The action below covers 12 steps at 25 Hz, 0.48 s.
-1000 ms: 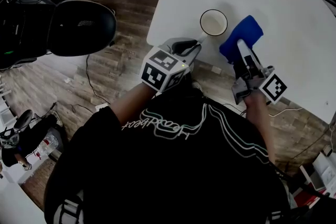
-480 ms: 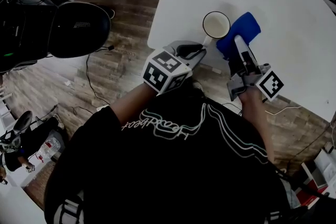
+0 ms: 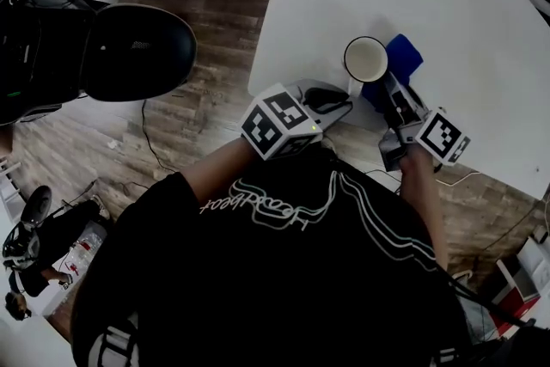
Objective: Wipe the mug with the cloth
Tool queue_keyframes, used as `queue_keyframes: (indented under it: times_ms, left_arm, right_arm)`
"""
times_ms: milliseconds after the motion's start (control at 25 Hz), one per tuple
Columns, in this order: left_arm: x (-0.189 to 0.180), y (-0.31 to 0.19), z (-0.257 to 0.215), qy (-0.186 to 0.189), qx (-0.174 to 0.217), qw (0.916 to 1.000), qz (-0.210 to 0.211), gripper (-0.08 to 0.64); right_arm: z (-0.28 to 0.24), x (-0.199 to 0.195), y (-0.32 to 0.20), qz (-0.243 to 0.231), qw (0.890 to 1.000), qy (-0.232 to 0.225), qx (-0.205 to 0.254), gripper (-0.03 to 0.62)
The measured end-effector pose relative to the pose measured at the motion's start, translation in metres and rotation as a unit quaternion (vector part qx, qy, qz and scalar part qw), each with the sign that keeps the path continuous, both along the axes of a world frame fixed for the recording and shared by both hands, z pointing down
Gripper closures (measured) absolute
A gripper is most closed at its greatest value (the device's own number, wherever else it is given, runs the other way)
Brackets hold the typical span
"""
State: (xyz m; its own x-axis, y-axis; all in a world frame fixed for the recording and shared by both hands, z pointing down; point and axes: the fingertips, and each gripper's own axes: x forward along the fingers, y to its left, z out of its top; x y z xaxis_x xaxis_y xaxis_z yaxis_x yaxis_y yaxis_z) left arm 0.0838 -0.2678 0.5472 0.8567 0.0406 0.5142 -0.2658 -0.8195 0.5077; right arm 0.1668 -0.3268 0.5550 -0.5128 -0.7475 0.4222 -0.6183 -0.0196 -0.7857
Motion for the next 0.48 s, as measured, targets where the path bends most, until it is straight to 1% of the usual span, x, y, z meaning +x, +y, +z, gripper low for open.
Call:
queue_keyframes:
  times_ms: [120, 240, 360, 480]
  left_arm:
    - [0.007, -0.015, 0.003, 0.006, -0.014, 0.9995, 0.027, 0.509]
    - [0.012, -0.029, 0.008, 0.008, -0.027, 0.9986, 0.045, 0.509]
    - [0.003, -0.033, 0.011, 0.004, -0.021, 0.9987, 0.046, 0.509]
    - [-0.016, -0.015, 0.007, -0.004, -0.001, 0.9994, 0.034, 0.509]
  right_arm:
    - [0.008, 0.006, -0.018, -0.007, 0.999, 0.024, -0.024, 0.528]
    - [0.012, 0.013, -0.034, -0.005, 0.999, 0.034, -0.032, 0.528]
    - [0.007, 0.013, -0.035, 0.0, 0.999, 0.049, -0.017, 0.528]
    - [-0.012, 0.007, -0.011, -0.004, 0.998, 0.068, 0.018, 0.528]
